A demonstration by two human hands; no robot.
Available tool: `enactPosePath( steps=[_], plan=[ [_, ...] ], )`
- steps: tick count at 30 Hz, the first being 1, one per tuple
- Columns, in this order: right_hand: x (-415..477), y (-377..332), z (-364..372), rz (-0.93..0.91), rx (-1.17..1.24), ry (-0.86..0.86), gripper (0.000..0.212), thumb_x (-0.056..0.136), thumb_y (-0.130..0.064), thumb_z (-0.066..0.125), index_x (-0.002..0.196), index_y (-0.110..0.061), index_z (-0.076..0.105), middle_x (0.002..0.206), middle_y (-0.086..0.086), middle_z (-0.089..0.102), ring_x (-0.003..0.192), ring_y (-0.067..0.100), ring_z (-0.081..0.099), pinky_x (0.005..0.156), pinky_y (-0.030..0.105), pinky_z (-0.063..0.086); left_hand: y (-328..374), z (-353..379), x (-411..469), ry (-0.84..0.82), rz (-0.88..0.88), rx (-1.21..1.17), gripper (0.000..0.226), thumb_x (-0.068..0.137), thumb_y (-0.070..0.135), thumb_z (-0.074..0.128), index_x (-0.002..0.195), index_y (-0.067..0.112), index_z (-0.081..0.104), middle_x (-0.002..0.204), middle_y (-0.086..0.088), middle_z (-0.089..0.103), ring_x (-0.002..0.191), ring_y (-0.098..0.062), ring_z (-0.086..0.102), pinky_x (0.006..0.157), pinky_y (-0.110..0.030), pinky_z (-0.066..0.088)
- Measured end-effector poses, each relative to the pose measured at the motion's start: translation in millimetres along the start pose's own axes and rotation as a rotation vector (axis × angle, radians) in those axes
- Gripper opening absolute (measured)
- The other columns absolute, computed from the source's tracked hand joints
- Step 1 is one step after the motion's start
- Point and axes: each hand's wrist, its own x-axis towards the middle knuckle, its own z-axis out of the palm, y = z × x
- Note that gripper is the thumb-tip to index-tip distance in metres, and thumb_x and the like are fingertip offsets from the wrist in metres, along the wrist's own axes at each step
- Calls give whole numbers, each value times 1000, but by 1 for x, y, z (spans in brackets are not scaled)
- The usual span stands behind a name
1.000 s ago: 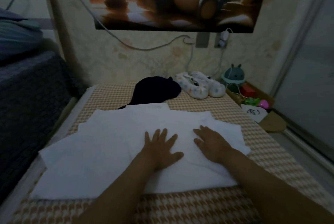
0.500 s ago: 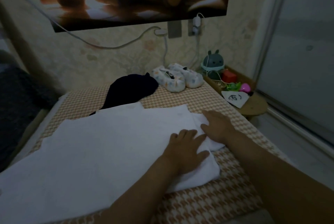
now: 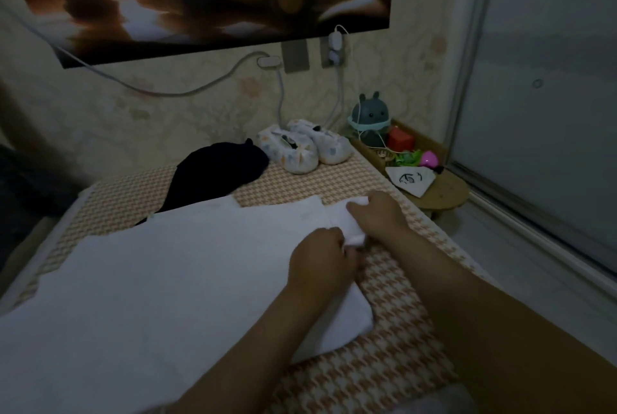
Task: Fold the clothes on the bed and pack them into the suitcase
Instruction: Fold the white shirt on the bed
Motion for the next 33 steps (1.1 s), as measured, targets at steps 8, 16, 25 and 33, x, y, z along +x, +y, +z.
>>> enactPosePath(
  steps=[8,16,25,33],
  plan=[
    [-26,-77,18,63,516,-369,20,90,-30,64,95,-12,70,91,5,71,80,20,69,70,33,57,-56,-75,-30,-246,-479,-272,34,88,34,50,73,9,67,67,-4,71,48,-19,63,59,-33,56],
    [-53,-54,78,-517,-302,-399,39,93,-31,56,131,-22,59,146,1,46,133,21,42,108,27,31,-102,-96,-42,-22,-302,212,37,90,43,45,99,9,56,99,-9,63,95,-29,60,72,-31,43],
    [-43,-29,82,-541,-663,-560,63,102,-47,29,155,-27,-2,162,2,-10,149,18,-9,120,42,-2,-91,-68,-46,-739,-70,145,106,79,75,51,153,28,-9,162,6,-6,149,-18,-4,121,-44,2],
    [-12,-27,96,-502,-349,-524,47,104,-15,33,150,-24,29,162,5,5,149,24,0,120,34,0,-62,-87,-56,-612,221,-223,32,87,20,59,117,23,68,131,5,57,119,-5,46,103,-17,33]
  ],
)
